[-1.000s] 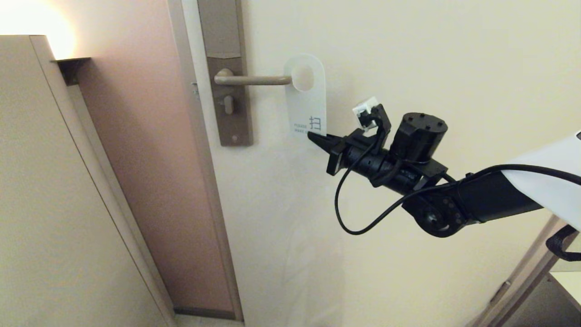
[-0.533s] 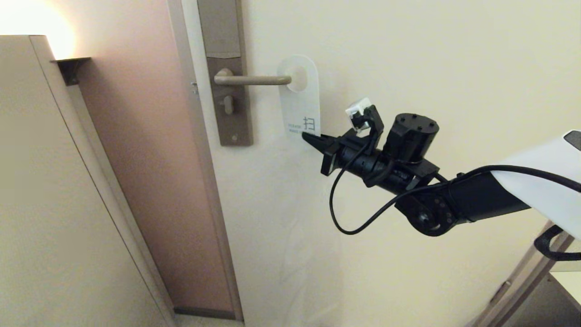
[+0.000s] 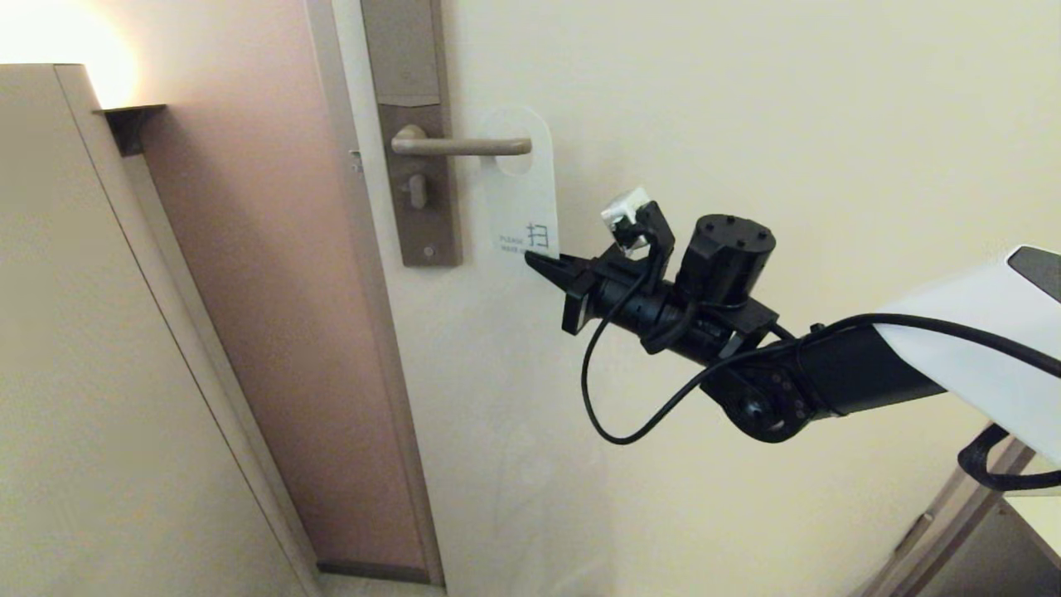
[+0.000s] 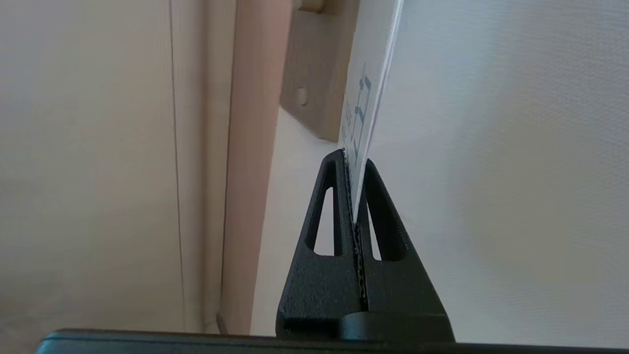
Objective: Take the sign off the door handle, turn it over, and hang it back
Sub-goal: Hang the sign back with the other side facing out
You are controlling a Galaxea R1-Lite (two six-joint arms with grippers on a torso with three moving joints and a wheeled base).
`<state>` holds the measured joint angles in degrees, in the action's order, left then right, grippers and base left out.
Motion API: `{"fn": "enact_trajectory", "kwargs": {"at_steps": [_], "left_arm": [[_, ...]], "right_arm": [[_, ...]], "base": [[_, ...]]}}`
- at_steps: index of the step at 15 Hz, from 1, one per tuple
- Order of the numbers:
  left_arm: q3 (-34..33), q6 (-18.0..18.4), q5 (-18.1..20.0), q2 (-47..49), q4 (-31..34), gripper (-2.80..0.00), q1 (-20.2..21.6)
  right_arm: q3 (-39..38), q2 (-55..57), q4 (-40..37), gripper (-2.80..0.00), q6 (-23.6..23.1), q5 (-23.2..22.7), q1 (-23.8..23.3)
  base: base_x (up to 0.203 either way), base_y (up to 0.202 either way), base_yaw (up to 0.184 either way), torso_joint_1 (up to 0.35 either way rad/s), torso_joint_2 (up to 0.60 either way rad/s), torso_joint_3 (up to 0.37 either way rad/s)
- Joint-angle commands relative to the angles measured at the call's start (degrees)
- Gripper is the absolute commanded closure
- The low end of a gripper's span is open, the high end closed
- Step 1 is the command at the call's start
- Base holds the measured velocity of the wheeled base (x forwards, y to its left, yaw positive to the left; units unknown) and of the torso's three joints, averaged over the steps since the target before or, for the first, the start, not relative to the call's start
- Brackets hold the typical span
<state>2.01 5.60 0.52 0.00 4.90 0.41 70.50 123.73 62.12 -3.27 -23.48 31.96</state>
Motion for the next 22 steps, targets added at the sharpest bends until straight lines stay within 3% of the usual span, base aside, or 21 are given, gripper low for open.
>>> {"fn": "enact_trajectory", "kwargs": {"at_steps": [1,8,17,18,22], "left_arm": [[0.01,0.03,0.00,0.09,0.02,0.00,0.02],[0.01,0.03,0.00,0.09,0.02,0.00,0.02],[0.01,0.03,0.00,0.09,0.02,0.00,0.02],[0.01,0.03,0.00,0.09,0.02,0.00,0.02],[0.01,0.03,0.00,0.09,0.02,0.00,0.02]], "right_arm": [[-0.01,0.10,0.37,0.00,-0.34,-0.16,0.66],[0.08,0.49,0.37,0.00,-3.84,-0.34,3.41],[1.31,2.04,0.37,0.00,-4.12,-0.34,4.52],[1.31,2.12,0.37,-2.80,-4.12,-0.34,4.51],[2.70,2.30,0.37,-2.80,-3.79,-0.69,4.51]], "base": [[0.000,0.000,0.000,0.000,0.00,0.000],[0.000,0.000,0.000,0.000,0.00,0.000],[0.000,0.000,0.000,0.000,0.00,0.000],[0.000,0.000,0.000,0.000,0.00,0.000],[0.000,0.000,0.000,0.000,0.00,0.000]]}}
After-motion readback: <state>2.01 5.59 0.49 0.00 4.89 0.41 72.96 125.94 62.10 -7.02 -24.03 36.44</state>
